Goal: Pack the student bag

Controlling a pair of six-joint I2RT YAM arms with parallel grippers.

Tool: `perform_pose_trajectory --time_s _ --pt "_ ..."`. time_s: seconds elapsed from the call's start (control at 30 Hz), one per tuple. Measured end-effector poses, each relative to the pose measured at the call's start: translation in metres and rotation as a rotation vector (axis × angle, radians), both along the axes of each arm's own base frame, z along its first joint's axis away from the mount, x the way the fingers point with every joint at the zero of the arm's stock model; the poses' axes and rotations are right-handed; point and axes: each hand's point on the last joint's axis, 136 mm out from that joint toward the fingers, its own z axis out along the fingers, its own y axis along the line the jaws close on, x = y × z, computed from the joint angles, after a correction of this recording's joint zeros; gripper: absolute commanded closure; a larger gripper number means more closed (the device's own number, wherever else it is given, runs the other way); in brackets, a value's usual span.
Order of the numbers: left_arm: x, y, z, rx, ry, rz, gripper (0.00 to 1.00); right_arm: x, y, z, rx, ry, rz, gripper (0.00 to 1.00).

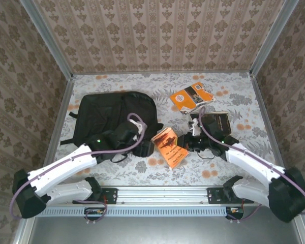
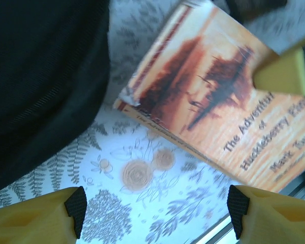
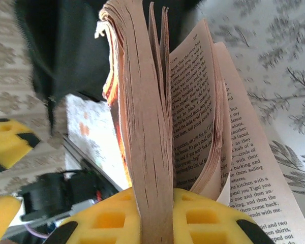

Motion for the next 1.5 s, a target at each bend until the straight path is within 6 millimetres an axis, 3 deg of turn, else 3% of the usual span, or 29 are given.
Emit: perform_pose_trajectory --time_s 0.17,0.43,0.7,0.83,1.13,1.2,1.5 --pt "0.027 -0.001 0.014 -0.181 0.086 0.146 0.15 0.006 -0.005 0.026 0.075 -0.053 -0.076 0.99" --pt "0.047 -0.044 0.0 -0.32 0.247 0.172 0.17 0.007 -0.005 0.028 0.183 -0.032 -0.148 0.99" --pt "0.056 -0.064 0.018 -0.404 0.272 0.159 0.21 -0.001 -0.009 0.074 0.294 -0.147 -0.154 0.97" --pt "0.059 -0.072 0.032 -0.457 0.265 0.142 0.28 0.0 -0.009 0.082 0.323 -0.154 -0.162 0.97" --pt "0.069 -0.083 0.059 -0.551 0.235 0.121 0.64 0.007 -0.006 0.093 0.382 -0.147 -0.183 0.94" --pt "0.071 -0.084 0.063 -0.567 0.229 0.119 0.68 0.008 -0.006 0.094 0.386 -0.148 -0.187 0.89" --pt "0.076 -0.074 0.087 -0.625 0.149 0.132 0.9 0.009 -0.011 0.104 0.324 -0.172 -0.192 0.38"
